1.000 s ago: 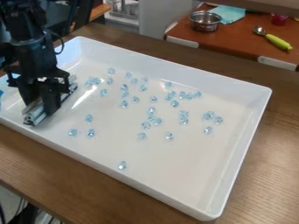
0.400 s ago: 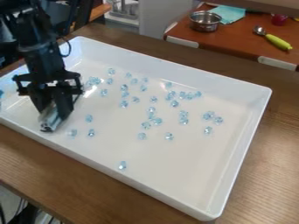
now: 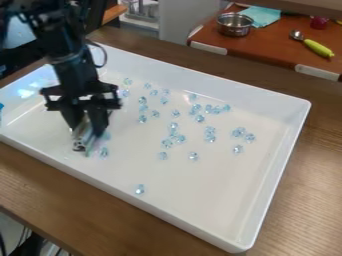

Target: Sweep into pile

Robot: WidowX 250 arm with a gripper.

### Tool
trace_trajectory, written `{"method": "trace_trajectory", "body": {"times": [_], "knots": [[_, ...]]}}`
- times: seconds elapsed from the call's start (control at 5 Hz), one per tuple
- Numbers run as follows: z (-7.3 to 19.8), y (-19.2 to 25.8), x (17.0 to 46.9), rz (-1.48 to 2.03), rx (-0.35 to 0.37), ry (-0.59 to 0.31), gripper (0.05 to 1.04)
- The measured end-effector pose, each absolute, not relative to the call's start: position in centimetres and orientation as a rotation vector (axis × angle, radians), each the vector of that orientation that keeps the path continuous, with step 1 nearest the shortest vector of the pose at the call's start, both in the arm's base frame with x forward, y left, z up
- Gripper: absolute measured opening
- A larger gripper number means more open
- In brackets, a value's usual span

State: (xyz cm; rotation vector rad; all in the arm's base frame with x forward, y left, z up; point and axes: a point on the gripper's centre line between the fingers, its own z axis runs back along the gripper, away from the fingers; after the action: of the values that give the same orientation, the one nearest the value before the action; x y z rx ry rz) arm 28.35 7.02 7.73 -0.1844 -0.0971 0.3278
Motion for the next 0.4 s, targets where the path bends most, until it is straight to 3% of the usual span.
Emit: {"method": "trace_trajectory", "body": {"times": [0.4], "knots": [[7.9, 2.0, 29.9, 0.389, -0.245, -0.027, 0.38]]}}
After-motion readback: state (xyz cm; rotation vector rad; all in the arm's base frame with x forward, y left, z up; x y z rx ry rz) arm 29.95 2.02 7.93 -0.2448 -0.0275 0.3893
